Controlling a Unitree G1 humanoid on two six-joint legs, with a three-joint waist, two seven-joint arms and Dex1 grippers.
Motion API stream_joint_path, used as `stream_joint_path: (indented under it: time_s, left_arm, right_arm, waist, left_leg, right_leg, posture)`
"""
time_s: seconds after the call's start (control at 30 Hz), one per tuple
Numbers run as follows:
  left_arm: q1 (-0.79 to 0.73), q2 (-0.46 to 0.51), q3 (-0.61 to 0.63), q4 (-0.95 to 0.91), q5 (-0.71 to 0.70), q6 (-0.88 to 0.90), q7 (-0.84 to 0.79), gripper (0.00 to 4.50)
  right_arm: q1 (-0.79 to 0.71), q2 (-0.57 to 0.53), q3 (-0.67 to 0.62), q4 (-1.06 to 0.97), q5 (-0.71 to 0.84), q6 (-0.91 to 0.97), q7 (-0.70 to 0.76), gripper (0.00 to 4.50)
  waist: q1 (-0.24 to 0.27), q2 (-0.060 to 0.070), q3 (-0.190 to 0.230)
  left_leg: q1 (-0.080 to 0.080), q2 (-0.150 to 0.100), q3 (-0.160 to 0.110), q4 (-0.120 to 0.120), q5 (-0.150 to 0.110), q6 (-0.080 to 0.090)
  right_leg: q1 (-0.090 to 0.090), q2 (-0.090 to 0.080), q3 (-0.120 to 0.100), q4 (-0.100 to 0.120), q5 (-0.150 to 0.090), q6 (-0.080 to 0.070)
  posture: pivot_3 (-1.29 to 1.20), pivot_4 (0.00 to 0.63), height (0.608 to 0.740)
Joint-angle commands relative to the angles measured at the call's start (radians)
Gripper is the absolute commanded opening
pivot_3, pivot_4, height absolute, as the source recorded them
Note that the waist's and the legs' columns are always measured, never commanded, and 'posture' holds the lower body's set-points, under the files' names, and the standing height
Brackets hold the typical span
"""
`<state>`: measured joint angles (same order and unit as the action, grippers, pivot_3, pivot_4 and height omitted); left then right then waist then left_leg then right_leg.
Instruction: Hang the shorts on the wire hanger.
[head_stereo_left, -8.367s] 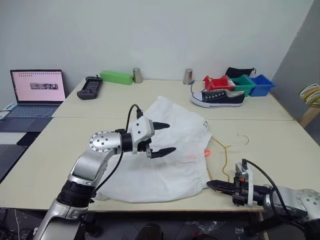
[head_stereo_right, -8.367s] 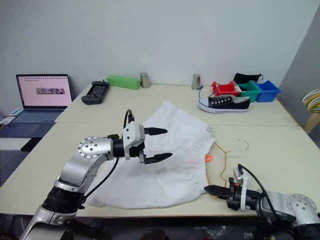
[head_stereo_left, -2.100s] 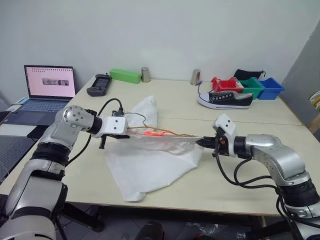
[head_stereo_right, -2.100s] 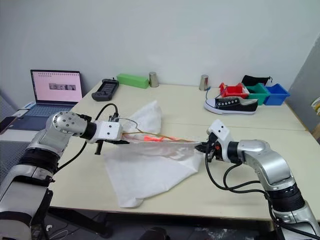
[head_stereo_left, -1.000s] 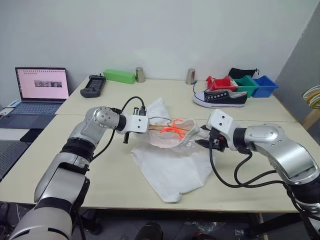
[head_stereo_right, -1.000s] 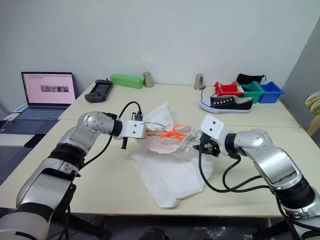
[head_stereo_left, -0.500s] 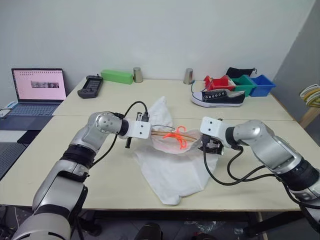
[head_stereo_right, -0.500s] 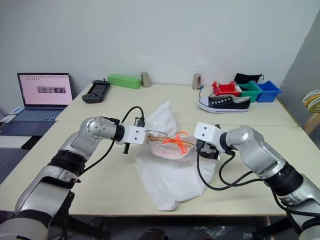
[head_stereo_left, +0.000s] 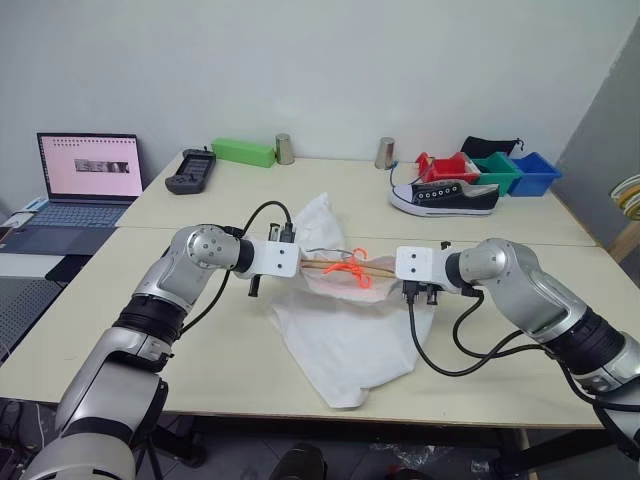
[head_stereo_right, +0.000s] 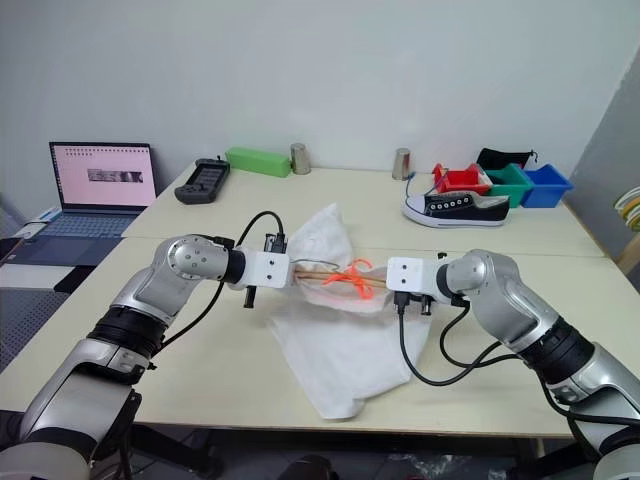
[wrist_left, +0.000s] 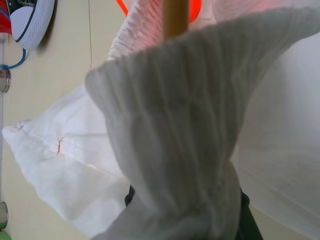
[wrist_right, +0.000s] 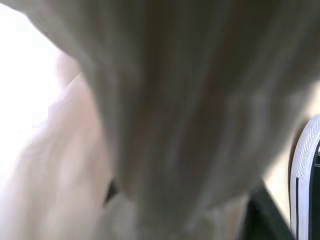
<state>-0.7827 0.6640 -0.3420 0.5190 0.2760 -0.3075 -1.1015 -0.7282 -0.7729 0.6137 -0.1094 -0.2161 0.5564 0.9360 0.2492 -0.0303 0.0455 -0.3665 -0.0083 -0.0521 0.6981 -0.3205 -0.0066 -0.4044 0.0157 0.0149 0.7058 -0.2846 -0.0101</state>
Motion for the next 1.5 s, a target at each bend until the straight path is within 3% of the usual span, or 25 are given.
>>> stream_joint_path:
  time_s: [0.03,0.23,0.3,0.77,0.93,1.07,1.2,1.5]
  left_arm:
    - [-0.026,0.004,0.026,-0.035,-0.023,-0.003,0.009,0.0]
    - [-0.052,-0.005,0.02,-0.003,-0.012,-0.044,0.029,0.0]
    - [-0.06,-0.008,0.024,0.011,-0.022,-0.055,0.031,0.62]
    - [-0.057,0.05,0.1,-0.036,-0.245,-0.059,-0.181,3.5]
    - [-0.07,0.06,0.16,-0.151,-0.354,0.098,-0.213,4.45]
    - [-0.044,0.1,0.275,-0.216,-0.463,0.329,-0.168,4.45]
    - [-0.003,0.101,0.333,-0.216,-0.486,0.422,-0.104,4.45]
    - [0.049,-0.17,0.271,-0.37,-0.545,0.525,0.037,4.45]
  right_arm:
    - [-0.006,0.004,-0.037,0.009,-0.038,-0.014,0.002,0.16]
    - [0.007,0.024,-0.058,0.033,-0.059,-0.03,-0.02,0.02]
    - [0.012,0.035,-0.071,0.034,-0.063,-0.029,-0.026,0.0]
    - [0.106,0.093,-0.174,-0.039,-0.035,0.085,-0.053,0.0]
    - [0.158,0.129,-0.211,-0.031,-0.026,0.14,-0.098,0.0]
    - [0.219,0.168,-0.266,-0.055,-0.017,0.209,-0.159,0.0]
    - [0.25,0.248,-0.36,-0.131,0.032,0.341,-0.213,0.0]
    - [0.334,0.468,-0.679,-0.359,0.058,0.709,-0.463,0.0]
  waist:
    - [-0.001,0.0,0.0]
    - [-0.001,0.0,0.0]
    - [-0.001,0.0,0.0]
    - [-0.005,0.0,0.0]
    - [-0.006,0.0,0.0]
    - [-0.012,0.0,0.0]
    - [-0.03,0.001,0.0]
    - [-0.031,0.0,0.0]
  left_leg:
    - [0.0,0.0,0.0,0.0,0.0,0.0]
    - [0.0,0.0,0.0,0.0,0.0,0.0]
    - [0.0,0.0,0.0,0.0,0.0,0.0]
    - [0.0,0.0,0.0,0.0,0.0,0.0]
    - [0.0,0.0,0.0,0.0,0.0,0.0]
    - [0.0,0.0,-0.001,0.0,0.0,0.0]
    - [0.0,0.0,-0.002,0.0,0.0,0.0]
    - [0.0,-0.001,-0.003,0.0,0.0,0.0]
  right_leg:
    - [0.0,0.0,0.0,0.0,0.0,0.0]
    - [0.0,0.0,0.0,0.0,0.0,0.0]
    - [0.0,0.0,0.0,0.0,0.0,0.0]
    - [0.0,0.0,0.0,0.0,0.0,0.0]
    - [0.0,0.001,0.0,0.0,0.0,0.0]
    - [0.0,0.001,0.001,0.0,0.0,0.0]
    - [0.0,0.001,0.001,0.001,0.0,0.0]
    - [0.001,0.0,0.002,0.002,-0.001,-0.001]
  posture:
    - [0.36,0.0,0.74]
    - [0.35,0.0,0.74]
    - [0.35,0.0,0.74]
    - [0.35,0.0,0.74]
    - [0.34,0.0,0.74]
    - [0.32,0.0,0.74]
    - [0.32,0.0,0.74]
    - [0.22,0.0,0.74]
